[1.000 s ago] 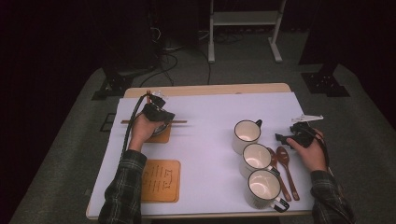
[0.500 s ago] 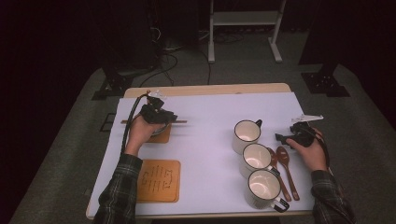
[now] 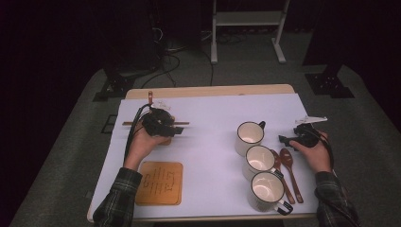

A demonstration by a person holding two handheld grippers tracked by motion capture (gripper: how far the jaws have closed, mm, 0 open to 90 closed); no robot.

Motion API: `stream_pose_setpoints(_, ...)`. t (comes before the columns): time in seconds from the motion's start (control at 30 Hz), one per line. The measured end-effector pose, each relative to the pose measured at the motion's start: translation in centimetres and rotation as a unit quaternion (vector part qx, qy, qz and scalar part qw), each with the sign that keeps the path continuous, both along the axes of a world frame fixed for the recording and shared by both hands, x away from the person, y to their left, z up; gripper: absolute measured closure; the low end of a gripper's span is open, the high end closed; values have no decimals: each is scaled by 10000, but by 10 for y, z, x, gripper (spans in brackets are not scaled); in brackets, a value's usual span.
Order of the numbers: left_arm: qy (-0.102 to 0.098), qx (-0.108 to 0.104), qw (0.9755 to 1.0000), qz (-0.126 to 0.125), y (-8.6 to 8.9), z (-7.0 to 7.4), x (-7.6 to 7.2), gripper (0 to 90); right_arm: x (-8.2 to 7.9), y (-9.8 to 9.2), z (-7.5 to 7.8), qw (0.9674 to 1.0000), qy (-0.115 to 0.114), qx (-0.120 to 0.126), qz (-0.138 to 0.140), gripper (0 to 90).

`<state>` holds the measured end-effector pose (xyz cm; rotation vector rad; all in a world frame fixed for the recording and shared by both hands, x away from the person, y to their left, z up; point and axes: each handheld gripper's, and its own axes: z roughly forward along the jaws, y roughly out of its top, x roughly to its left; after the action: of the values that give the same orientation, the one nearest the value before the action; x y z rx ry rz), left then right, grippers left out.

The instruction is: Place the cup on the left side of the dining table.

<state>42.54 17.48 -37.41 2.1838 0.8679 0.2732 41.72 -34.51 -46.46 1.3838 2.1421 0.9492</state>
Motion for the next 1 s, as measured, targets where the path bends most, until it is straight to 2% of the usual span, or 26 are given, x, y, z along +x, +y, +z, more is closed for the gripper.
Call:
stream_pose_setpoints(0.2, -48, -20, 10000, -75, -11, -6, -20, 270, 0, 0, 0, 10000, 7, 1, 0, 194)
stream_pose_setpoints(0.53, -129, 51, 9991, -393, -32, -20, -48, 134, 0, 0, 0, 10000, 11, 15, 0, 193)
stream_pose_setpoints(0.67, -129, 221, 9977, -623, -44, -29, -58, 77, 0, 0, 0, 10000, 13, 12, 0, 194)
stream_pose_setpoints(0.8, -104, 320, 9969, -706, -53, -38, -65, 26, 0, 0, 0, 10000, 12, 12, -1, 194)
stream_pose_setpoints(0.9, -67, 371, 9957, -852, -62, -47, -73, 9, 0, 0, 0, 10000, 4, 7, 3, 194)
stream_pose_setpoints(1.0, -86, 525, 9935, -1011, -69, -55, -79, 0, 0, 0, 0, 10000, 1, 6, 2, 194)
